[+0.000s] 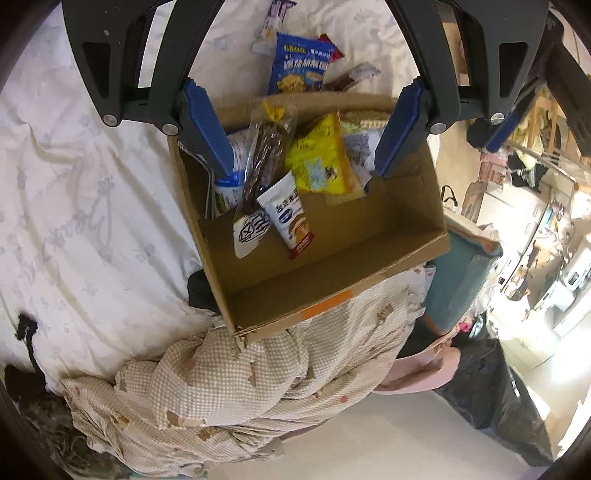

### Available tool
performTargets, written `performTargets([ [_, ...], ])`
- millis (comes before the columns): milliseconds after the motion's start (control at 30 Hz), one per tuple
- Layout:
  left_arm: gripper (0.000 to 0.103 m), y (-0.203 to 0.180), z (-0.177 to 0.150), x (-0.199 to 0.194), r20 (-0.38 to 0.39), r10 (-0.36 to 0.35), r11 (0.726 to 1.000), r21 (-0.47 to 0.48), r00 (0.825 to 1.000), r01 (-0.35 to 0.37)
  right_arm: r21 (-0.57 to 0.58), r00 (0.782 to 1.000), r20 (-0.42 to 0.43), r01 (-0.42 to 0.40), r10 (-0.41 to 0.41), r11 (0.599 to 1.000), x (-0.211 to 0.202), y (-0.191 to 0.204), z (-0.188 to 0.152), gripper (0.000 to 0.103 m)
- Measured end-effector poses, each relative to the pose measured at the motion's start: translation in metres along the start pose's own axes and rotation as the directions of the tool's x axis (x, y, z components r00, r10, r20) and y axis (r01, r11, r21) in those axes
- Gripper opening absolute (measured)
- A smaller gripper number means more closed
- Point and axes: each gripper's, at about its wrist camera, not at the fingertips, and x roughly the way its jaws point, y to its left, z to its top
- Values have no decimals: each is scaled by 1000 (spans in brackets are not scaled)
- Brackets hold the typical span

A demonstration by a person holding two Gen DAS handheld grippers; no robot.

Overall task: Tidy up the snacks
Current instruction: 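Withdraw both tools from the box toward the remaining snacks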

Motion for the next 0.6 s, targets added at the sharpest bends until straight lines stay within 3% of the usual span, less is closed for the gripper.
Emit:
performTargets([
  [200,91,16,-9,-32,26,49,999,15,998,-49,-22,998,-23,66,-66,998,-10,-1,-24,81],
  [400,101,41,-23,-45,-43,34,991,-130,999,-39,4,997,-38,67,-66,998,-20,-6,-43,81],
  [600,102,44,-38,-51,-105,60,983,-168,993,-77,22,995,-59,78,-76,997,-30,-11,-65,81],
])
